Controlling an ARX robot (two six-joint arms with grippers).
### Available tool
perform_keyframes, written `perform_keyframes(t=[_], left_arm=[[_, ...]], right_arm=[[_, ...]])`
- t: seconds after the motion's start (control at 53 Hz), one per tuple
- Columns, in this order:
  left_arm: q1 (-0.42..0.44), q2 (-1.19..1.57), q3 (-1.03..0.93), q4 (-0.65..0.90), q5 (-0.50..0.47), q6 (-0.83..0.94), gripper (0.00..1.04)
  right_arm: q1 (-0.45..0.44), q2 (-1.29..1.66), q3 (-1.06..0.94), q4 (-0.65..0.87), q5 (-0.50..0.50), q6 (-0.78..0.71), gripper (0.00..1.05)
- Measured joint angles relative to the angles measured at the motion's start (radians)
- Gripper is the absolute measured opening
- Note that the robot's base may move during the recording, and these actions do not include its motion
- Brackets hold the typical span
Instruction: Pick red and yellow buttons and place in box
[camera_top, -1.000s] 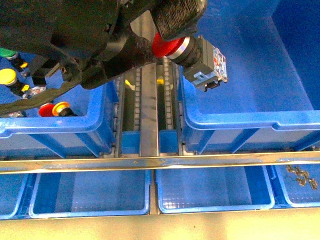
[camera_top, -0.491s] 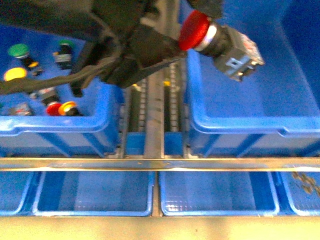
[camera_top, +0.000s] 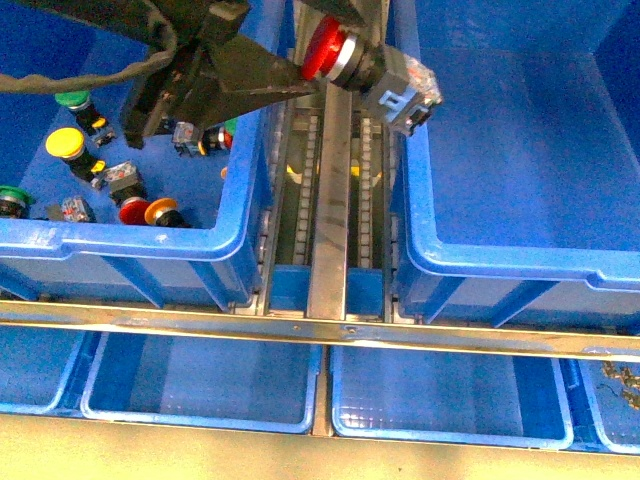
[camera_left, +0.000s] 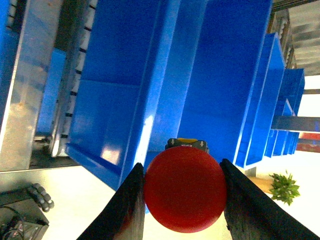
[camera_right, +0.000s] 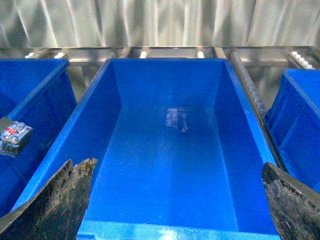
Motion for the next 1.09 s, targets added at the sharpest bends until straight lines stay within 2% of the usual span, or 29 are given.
perform_keyframes(t=[0.453, 0.491, 0.529, 0.585, 0.642, 0.736, 0.831, 0.925, 1.095], left_arm=[[-0.111, 0.164, 0.227, -0.017, -0.021, -0.101, 0.35], [-0.119, 0.167, 0.239, -0.02, -0.022, -0.106, 0.35], [-0.123, 0.171, 0.248, -0.02, -0.023, -0.11, 0.35], [-0.126, 0.172, 0.254, -0.02, -0.027, -0.114, 0.35], [-0.129, 0.172, 0.261, -0.022, -0.032, -0.116, 0.35], [-0.133, 0.174, 0.269, -0.027, -0.038, -0.117, 0.35], [-0.136, 0.176, 0.269, -0.034, -0.042, -0.118, 0.35], [-0.134, 0.176, 0.269, -0.034, -0.043, -0.119, 0.35], [-0.126, 0.176, 0.269, -0.036, -0.047, -0.121, 0.35]], right_arm=[[0.0, 0.0, 0.0, 0.0, 0.001, 0.0, 0.99], [0.02, 0.035, 0.016, -0.056, 0.052, 0.029, 0.99], [0.077, 0.126, 0.079, -0.194, 0.166, 0.078, 0.99], [0.158, 0.296, 0.147, -0.248, 0.252, 0.119, 0.99], [0.224, 0.431, 0.182, -0.188, 0.238, 0.117, 0.99], [0.318, 0.723, 0.246, 0.043, 0.162, 0.067, 0.99], [0.346, 0.947, 0.305, 0.233, 0.107, -0.015, 0.99], [0.366, 1.126, 0.359, 0.358, 0.057, -0.117, 0.99], [0.375, 1.334, 0.438, 0.465, -0.002, -0.293, 0.99]])
